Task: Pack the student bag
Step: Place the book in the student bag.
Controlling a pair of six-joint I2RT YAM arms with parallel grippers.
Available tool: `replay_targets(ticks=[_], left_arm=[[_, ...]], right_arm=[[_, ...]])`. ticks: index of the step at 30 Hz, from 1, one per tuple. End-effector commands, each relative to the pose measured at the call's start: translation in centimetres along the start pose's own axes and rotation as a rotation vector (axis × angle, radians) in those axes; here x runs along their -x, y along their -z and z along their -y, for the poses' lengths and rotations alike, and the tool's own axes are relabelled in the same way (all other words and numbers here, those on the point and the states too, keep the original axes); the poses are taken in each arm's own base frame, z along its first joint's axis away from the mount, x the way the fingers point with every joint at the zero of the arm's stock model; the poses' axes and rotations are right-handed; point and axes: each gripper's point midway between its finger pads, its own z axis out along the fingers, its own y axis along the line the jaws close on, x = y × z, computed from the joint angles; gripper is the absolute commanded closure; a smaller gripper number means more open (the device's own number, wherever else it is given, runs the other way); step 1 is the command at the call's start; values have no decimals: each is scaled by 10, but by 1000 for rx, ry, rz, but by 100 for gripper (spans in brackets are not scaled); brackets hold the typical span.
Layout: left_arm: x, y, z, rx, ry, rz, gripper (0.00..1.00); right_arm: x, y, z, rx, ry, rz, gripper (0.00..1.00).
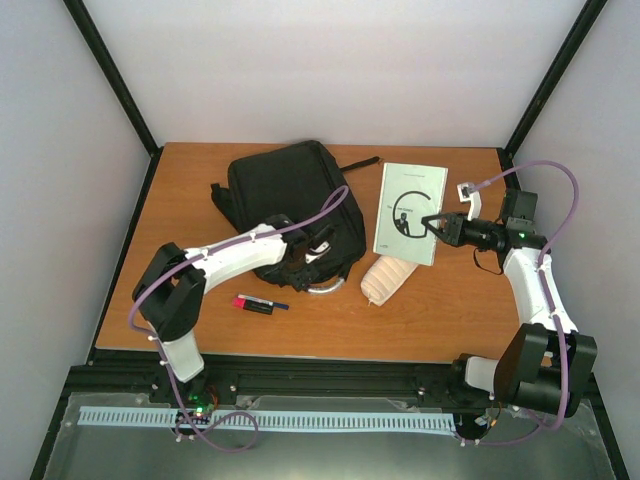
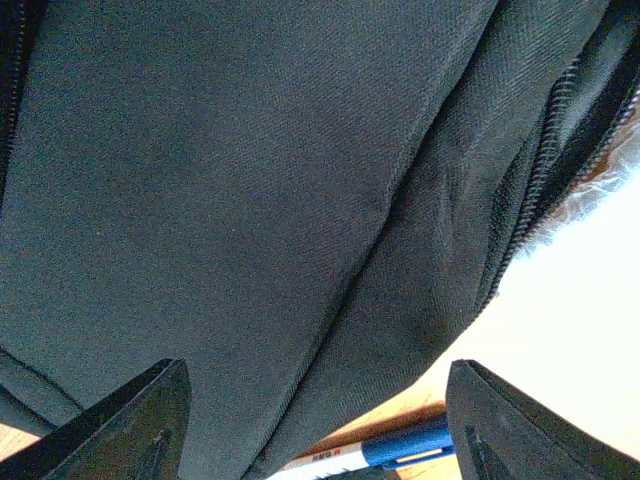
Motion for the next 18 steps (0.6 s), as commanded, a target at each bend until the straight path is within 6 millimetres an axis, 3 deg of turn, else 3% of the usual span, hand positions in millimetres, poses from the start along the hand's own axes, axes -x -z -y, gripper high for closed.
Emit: replay_targets(ticks=[1, 6, 10, 15, 18], left_arm=[[-1, -7, -4, 38, -28, -32, 30], [1, -16, -1, 37, -35, -45, 35], [4, -24, 0, 42, -44, -58, 49], [17, -15, -3, 47, -36, -10, 81], [27, 0, -9, 62, -21, 51, 94]], right_arm=[[19, 8, -22, 72, 121, 64, 97], [18, 7, -19, 70, 112, 62, 97], [18, 7, -18, 70, 110, 60, 97], [17, 7, -17, 60, 104, 63, 97], [17, 8, -17, 56, 82, 73, 97]])
